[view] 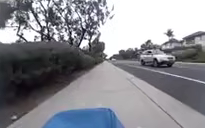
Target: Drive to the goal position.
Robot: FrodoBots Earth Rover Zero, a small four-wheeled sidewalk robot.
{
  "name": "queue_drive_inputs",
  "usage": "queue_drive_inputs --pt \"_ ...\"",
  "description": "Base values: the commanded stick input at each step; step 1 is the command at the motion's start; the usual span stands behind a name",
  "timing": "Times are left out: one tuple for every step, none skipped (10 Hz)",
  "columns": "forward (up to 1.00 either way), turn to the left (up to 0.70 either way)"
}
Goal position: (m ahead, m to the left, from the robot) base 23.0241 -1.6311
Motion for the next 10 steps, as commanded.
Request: queue_drive_inputs --pt "1.00 0.00" --pt "1.00 0.00" --pt "1.00 0.00" --pt "1.00 0.00" --pt "1.00 0.00" --pt "1.00 0.00" --pt "1.00 0.00" --pt "1.00 0.00" --pt "1.00 0.00" --pt "1.00 0.00"
